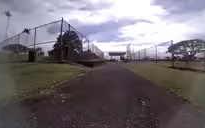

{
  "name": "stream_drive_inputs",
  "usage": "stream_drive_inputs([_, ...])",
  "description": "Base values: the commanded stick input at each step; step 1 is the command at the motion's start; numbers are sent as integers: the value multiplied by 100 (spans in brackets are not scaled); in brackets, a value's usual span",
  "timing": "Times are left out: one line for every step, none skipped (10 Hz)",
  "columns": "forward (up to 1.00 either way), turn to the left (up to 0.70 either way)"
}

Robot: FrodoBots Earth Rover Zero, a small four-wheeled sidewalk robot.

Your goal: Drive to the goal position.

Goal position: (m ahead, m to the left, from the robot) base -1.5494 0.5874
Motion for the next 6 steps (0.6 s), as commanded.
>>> stream_drive_inputs([50,0])
stream_drive_inputs([50,0])
stream_drive_inputs([50,0])
stream_drive_inputs([50,0])
stream_drive_inputs([50,0])
stream_drive_inputs([50,0])
